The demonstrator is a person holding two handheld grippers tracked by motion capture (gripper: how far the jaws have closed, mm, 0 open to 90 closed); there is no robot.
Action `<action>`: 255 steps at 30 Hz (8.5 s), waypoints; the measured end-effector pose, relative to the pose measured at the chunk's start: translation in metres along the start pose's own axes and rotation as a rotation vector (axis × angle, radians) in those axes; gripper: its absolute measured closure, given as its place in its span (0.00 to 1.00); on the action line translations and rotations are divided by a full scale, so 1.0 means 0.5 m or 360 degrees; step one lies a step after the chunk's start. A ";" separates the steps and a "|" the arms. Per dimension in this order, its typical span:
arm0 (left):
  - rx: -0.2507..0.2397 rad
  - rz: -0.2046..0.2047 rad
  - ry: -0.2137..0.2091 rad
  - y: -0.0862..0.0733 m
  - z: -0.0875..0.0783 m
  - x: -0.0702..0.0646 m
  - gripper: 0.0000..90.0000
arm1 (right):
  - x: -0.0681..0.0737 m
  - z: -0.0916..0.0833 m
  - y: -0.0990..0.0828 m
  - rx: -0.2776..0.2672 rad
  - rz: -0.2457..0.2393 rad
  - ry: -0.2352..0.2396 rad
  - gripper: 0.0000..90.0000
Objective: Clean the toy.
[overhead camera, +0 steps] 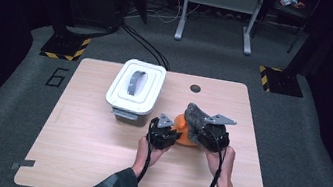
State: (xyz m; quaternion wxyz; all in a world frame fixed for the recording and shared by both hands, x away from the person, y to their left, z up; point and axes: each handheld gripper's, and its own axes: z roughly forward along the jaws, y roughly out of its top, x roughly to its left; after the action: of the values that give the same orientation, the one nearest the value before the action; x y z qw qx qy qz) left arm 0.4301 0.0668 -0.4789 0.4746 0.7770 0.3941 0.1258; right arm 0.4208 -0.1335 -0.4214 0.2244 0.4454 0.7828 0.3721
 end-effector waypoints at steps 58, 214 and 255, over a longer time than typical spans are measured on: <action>-0.0017 0.0004 -0.0011 0.009 0.006 0.004 0.89 | 0.001 -0.025 0.016 -0.0055 0.0033 0.0135 0.87; 0.0022 0.0077 -0.0055 -0.003 0.012 0.007 0.89 | -0.123 0.038 -0.060 0.0174 0.0268 -0.0111 0.87; 0.0022 0.0104 -0.0061 0.003 0.013 -0.003 0.88 | -0.010 -0.014 0.033 0.0010 0.0006 0.0085 0.86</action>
State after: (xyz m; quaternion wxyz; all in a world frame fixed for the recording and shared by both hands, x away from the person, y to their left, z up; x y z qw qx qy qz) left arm 0.4335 0.0611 -0.4808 0.4722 0.7950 0.3602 0.1236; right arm 0.4271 -0.1351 -0.4041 0.2014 0.4373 0.7889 0.3818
